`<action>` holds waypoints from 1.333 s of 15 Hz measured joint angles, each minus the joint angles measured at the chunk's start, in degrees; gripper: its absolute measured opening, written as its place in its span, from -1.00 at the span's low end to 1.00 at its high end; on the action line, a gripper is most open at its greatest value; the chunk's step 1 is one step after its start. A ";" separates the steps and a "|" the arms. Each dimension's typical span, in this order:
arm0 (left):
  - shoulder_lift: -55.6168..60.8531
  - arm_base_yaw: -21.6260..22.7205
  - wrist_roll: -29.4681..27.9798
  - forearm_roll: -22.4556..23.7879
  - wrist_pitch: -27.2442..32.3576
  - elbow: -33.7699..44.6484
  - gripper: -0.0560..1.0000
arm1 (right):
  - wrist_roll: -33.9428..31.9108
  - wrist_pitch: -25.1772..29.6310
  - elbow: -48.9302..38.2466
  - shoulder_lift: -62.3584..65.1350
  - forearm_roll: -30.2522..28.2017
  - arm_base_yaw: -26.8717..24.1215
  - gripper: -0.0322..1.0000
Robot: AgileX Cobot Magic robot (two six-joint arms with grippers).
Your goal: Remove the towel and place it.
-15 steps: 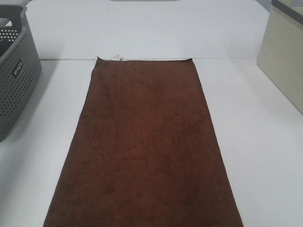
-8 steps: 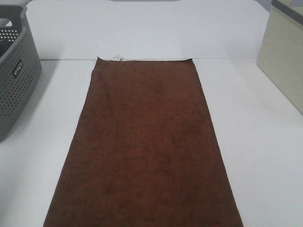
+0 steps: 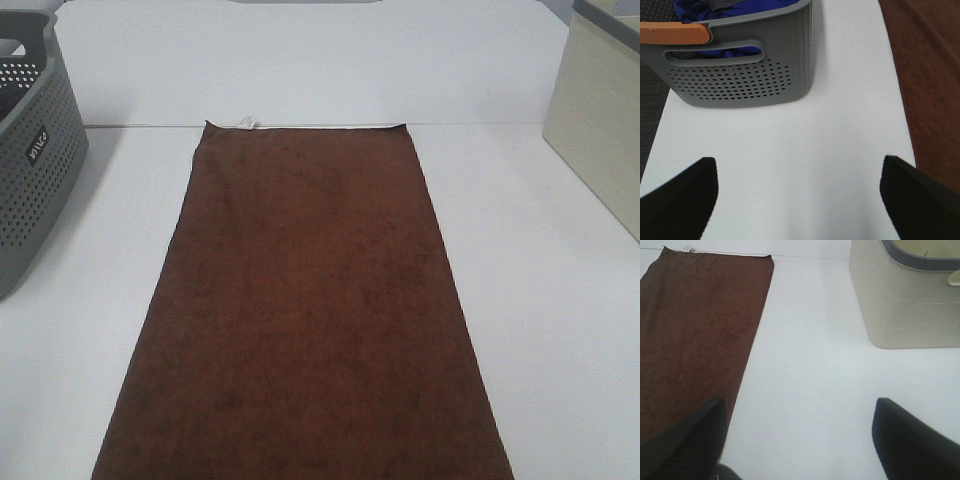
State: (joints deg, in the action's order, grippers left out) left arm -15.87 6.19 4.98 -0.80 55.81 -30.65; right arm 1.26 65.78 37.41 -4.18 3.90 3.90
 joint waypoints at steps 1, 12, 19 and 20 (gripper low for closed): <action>2.12 0.00 0.11 -0.23 0.57 0.46 0.64 | 0.00 0.00 -1.03 1.03 -0.23 0.00 0.55; 16.10 -4.24 -0.17 -5.67 4.07 2.12 0.64 | 1.60 -5.10 -8.02 4.41 -0.46 0.00 0.55; 16.10 -4.24 -0.17 -5.04 4.07 2.12 0.64 | 1.32 -4.93 -8.65 4.41 -1.78 0.00 0.55; 16.10 -4.24 -0.23 -5.04 4.07 2.12 0.64 | 1.32 -4.93 -8.65 4.41 -1.78 0.00 0.55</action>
State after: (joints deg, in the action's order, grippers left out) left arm 0.23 1.95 4.76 -5.84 59.87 -28.53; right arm 2.58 60.85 28.76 0.23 2.12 3.90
